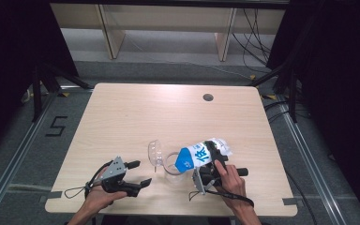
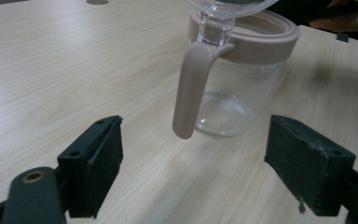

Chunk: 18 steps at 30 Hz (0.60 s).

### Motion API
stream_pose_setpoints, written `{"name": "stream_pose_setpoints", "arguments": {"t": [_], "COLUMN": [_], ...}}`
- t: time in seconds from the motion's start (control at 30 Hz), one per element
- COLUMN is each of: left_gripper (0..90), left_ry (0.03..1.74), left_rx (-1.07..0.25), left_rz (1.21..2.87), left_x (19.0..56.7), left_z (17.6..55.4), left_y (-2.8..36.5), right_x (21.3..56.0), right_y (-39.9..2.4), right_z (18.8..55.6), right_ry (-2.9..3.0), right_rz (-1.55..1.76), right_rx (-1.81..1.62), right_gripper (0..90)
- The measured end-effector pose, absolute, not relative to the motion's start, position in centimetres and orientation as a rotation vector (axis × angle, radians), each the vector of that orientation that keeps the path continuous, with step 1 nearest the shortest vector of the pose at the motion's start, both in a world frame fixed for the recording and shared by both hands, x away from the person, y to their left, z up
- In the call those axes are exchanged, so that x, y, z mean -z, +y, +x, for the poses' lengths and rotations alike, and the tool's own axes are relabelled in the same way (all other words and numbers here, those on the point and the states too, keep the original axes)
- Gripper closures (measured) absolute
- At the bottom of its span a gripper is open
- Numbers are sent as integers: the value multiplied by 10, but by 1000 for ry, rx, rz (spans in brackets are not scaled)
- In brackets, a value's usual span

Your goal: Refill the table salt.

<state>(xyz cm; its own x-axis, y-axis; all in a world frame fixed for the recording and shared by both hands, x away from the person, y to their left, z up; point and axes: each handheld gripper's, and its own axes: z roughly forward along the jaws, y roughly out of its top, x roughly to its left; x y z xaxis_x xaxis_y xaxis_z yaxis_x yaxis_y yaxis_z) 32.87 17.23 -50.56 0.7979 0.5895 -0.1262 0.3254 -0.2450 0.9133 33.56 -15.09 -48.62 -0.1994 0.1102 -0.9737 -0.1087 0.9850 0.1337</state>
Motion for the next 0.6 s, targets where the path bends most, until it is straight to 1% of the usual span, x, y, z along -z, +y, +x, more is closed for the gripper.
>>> {"name": "stream_pose_setpoints", "arguments": {"t": [0.17,0.3,0.57,0.6], "left_gripper": [188,254,367,376], "left_ry": [659,650,610,620], "left_rx": [-300,-306,-312,-307], "left_rz": [1864,1878,1900,1898], "left_x": [507,508,510,510], "left_z": [333,340,349,349], "left_y": [169,163,149,147], "right_x": [488,487,488,484], "right_y": [-150,-149,-147,-146], "right_z": [335,336,337,338], "right_ry": [1762,1755,1745,1739], "right_rz": [9,-39,-31,-92], "right_rx": [-199,-192,-228,-197], "right_gripper": [468,469,472,472]}}
